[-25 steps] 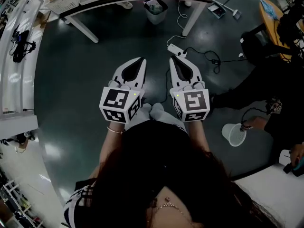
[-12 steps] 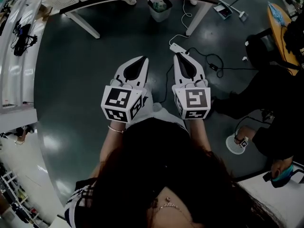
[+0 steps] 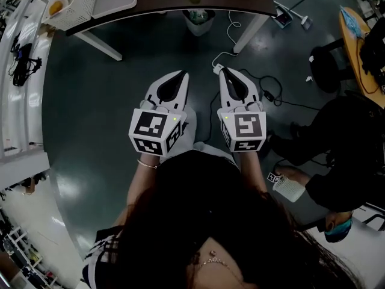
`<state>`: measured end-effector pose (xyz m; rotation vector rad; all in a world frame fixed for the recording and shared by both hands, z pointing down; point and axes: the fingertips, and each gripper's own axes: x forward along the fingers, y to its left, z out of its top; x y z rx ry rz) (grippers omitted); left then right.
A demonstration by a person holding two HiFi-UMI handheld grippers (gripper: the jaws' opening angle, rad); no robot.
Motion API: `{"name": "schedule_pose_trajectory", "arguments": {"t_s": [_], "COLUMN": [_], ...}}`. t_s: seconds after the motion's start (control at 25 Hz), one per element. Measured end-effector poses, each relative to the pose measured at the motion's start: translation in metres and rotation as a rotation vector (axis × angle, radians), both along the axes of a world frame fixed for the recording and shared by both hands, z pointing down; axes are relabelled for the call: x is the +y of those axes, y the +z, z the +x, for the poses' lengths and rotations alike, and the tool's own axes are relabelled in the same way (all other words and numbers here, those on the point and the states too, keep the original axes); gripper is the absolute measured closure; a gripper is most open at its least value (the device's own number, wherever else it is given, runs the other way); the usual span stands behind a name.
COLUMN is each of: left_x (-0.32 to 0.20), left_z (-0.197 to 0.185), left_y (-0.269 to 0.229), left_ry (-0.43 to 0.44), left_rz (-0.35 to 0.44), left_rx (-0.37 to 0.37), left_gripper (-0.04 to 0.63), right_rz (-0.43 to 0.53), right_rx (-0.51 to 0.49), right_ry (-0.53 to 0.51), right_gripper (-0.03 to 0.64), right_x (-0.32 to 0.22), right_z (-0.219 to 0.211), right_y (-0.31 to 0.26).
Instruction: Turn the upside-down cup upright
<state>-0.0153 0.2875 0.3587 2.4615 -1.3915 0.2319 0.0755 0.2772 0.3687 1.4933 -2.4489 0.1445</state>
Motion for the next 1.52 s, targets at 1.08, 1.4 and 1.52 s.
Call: {"name": "schedule_pose_trajectory", "arguments": {"t_s": [1.08, 1.4, 1.52], "left_x": [-0.186, -0.246, -0.272], "left_z": [-0.036, -0.028, -0.023], "left_y": [0.006, 0.008, 0.01], "left_ry": [0.062, 0.018, -0.003], "left_rz": [-0.011, -0.015, -0.019], "left_rx": [0.025, 0.011, 0.006], "left_gripper": [0.592, 0.592, 0.592], "right_rz": [0.025, 0.017, 0.013], "right_rx": [-0.018, -0.024, -0.007], "right_ry": [0.03, -0.015, -0.026], "right_gripper": [0.598, 0.598, 0.598], "right_x": [-0.178, -0.242, -0.271], "right_z": [-0.043, -0.036, -0.028], "right_y": [-0.01, -0.006, -0.001]}}
